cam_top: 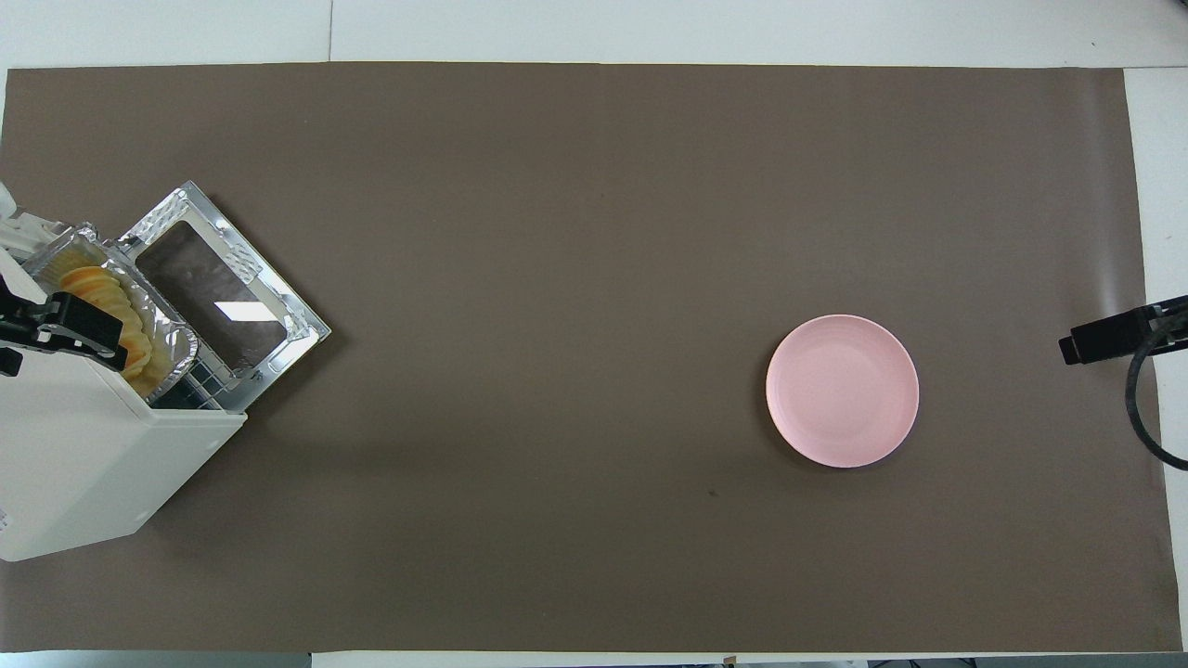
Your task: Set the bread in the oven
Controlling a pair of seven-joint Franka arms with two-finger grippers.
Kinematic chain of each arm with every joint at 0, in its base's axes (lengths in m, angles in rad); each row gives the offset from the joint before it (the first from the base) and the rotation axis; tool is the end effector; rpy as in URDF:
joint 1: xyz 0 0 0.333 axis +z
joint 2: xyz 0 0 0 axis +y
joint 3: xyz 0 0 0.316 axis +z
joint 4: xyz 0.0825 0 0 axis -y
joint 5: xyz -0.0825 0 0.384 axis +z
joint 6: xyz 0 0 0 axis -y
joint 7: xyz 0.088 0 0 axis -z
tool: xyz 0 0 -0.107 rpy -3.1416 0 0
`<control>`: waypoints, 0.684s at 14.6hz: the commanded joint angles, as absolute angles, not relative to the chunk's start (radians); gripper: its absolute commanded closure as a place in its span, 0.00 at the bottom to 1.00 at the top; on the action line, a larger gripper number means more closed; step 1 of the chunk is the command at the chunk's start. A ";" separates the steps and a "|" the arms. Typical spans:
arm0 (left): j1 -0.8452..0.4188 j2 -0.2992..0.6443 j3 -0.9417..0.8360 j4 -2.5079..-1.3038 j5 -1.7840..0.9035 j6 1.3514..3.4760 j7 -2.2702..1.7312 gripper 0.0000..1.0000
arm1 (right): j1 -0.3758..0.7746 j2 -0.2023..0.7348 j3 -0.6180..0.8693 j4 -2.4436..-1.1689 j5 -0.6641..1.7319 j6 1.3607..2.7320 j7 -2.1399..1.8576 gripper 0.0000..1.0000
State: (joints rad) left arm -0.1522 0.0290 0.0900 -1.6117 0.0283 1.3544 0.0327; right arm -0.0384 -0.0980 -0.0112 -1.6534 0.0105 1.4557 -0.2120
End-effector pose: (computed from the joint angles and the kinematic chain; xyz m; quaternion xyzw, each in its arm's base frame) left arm 0.5338 -0.0304 0.5746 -0.9886 0.0457 0.1423 0.0175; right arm 0.5102 -0.0244 0.6287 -0.9954 -0.0814 0.0487 0.0122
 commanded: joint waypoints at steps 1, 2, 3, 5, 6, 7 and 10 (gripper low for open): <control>-0.132 -0.024 0.078 -1.651 0.026 1.354 0.029 0.00 | -0.052 -0.109 -0.002 -1.664 0.005 1.450 -0.233 0.00; -0.132 -0.020 0.078 -1.649 0.026 1.392 0.025 0.00 | -0.052 -0.109 -0.002 -1.664 0.005 1.450 -0.233 0.00; -0.130 -0.021 0.078 -1.654 0.026 1.434 0.029 0.00 | -0.052 -0.109 -0.002 -1.664 0.005 1.450 -0.233 0.00; -0.126 -0.015 0.078 -1.641 0.025 1.460 0.034 0.00 | -0.052 -0.109 -0.002 -1.664 0.005 1.448 -0.233 0.00; -0.111 -0.009 0.072 -1.626 0.008 1.454 0.032 0.00 | -0.052 -0.109 -0.002 -1.664 0.005 1.448 -0.233 0.00; -0.109 -0.008 0.063 -1.609 -0.012 1.444 0.029 0.00 | -0.052 -0.109 -0.002 -1.664 0.005 1.450 -0.233 0.00; -0.109 0.000 0.040 -1.601 -0.011 1.440 0.028 0.00 | -0.052 -0.109 -0.002 -1.664 0.005 1.450 -0.233 0.00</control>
